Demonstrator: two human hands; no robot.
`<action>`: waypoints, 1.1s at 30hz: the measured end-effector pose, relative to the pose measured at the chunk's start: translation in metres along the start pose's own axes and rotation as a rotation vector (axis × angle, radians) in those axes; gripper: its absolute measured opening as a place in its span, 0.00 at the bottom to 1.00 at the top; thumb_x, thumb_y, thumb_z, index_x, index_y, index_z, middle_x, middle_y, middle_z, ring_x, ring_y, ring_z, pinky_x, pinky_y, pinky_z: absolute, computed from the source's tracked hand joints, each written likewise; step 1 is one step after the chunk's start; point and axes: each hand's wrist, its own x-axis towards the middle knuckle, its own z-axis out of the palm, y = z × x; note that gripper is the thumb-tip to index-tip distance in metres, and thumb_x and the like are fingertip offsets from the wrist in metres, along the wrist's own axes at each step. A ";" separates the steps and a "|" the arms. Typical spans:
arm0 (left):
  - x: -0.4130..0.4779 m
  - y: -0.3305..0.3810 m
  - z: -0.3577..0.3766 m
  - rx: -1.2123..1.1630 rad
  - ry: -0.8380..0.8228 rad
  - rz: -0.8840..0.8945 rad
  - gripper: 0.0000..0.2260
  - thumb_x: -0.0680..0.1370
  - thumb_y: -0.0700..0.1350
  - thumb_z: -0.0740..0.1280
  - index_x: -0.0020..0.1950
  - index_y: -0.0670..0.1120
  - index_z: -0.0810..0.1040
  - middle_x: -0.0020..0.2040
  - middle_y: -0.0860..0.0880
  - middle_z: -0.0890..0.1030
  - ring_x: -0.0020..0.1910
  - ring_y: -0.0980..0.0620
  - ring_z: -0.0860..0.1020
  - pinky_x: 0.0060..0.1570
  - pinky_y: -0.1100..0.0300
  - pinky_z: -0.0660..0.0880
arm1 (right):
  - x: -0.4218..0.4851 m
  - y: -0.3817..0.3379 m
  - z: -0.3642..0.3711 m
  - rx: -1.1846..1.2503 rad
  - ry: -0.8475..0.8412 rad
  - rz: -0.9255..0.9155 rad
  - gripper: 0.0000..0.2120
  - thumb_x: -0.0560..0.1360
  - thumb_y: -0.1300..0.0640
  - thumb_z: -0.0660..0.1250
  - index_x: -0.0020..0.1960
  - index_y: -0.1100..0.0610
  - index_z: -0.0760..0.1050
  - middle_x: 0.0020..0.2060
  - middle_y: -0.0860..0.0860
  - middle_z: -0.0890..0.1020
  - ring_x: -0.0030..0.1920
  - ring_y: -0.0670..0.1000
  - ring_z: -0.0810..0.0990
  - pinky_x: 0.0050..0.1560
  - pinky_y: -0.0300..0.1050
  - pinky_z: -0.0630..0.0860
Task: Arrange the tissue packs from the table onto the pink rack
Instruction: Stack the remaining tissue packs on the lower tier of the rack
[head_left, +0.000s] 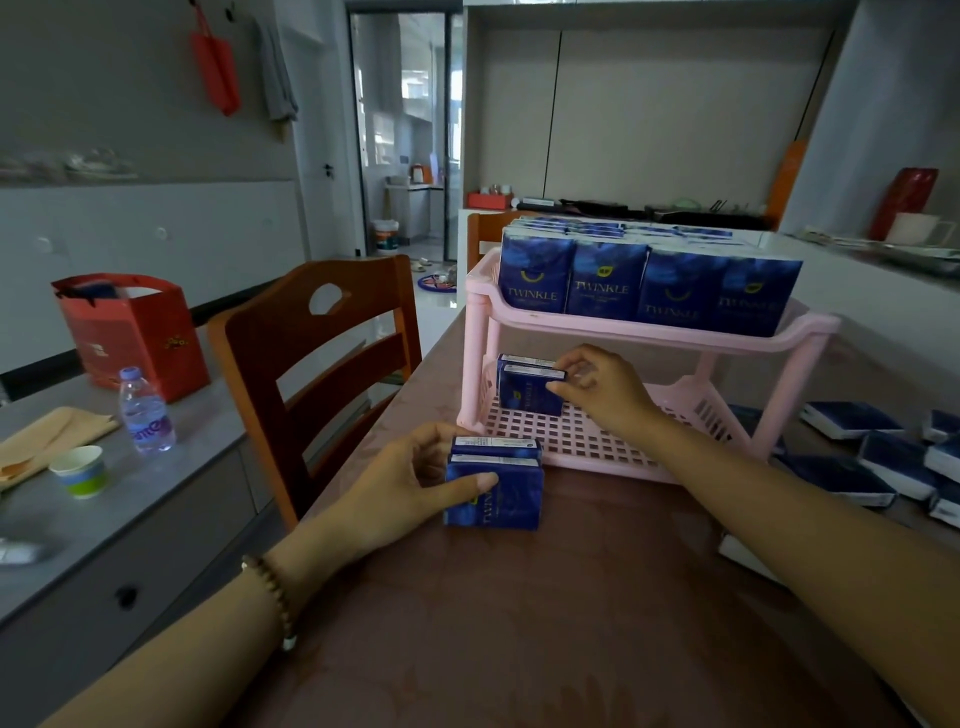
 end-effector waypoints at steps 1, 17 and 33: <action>0.000 0.000 0.000 0.000 -0.002 -0.002 0.21 0.69 0.50 0.71 0.60 0.49 0.73 0.57 0.52 0.81 0.56 0.57 0.80 0.57 0.54 0.78 | -0.001 0.002 0.000 0.015 -0.004 0.004 0.09 0.70 0.61 0.73 0.48 0.58 0.74 0.47 0.56 0.78 0.44 0.56 0.79 0.48 0.48 0.77; -0.002 0.002 0.000 0.011 -0.017 0.009 0.22 0.69 0.48 0.72 0.61 0.48 0.72 0.58 0.52 0.81 0.56 0.56 0.80 0.57 0.52 0.78 | -0.004 0.001 0.004 0.082 -0.005 0.016 0.12 0.69 0.61 0.73 0.48 0.58 0.71 0.46 0.53 0.77 0.44 0.53 0.77 0.44 0.43 0.75; -0.001 0.000 -0.001 0.016 -0.019 0.011 0.20 0.71 0.46 0.72 0.61 0.48 0.73 0.58 0.52 0.81 0.57 0.57 0.79 0.57 0.53 0.77 | 0.000 0.003 0.007 0.077 0.005 0.082 0.19 0.68 0.58 0.75 0.50 0.58 0.67 0.39 0.46 0.72 0.44 0.52 0.75 0.49 0.49 0.74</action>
